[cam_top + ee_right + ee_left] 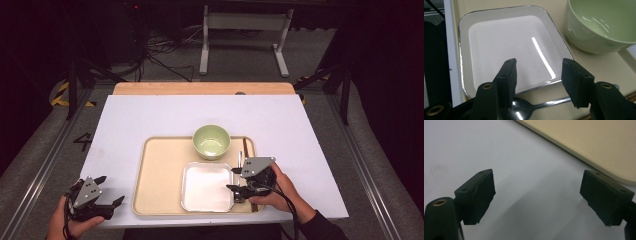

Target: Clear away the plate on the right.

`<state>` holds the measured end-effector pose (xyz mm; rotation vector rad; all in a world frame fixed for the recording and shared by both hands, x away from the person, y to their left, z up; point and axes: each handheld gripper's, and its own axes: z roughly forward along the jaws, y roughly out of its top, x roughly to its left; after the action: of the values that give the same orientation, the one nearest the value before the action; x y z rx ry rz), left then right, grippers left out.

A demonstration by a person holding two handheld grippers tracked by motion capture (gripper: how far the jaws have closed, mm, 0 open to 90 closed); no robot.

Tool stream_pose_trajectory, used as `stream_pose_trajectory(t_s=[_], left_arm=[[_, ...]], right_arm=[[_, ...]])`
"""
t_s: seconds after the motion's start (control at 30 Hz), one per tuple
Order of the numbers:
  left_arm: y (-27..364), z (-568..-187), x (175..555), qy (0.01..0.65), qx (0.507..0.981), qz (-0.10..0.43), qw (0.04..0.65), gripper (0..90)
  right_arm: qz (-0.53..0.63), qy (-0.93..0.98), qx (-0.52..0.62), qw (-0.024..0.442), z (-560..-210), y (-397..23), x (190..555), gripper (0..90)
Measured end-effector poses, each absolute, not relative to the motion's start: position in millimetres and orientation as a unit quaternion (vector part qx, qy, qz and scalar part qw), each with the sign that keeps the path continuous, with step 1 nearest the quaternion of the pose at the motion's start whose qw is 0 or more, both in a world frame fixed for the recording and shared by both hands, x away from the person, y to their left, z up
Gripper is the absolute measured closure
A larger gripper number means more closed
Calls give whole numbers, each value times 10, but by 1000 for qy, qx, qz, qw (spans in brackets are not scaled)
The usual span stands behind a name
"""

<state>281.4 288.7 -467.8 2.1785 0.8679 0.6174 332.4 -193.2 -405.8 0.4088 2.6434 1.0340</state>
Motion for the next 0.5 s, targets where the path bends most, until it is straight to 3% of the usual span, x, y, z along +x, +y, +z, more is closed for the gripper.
stream_pose_trajectory(t_s=[0.5], left_arm=[[2877,-4686,2820,336,841,236,352,138]], right_arm=[[360,900,162,186,-4000,-2014,3368,339]])
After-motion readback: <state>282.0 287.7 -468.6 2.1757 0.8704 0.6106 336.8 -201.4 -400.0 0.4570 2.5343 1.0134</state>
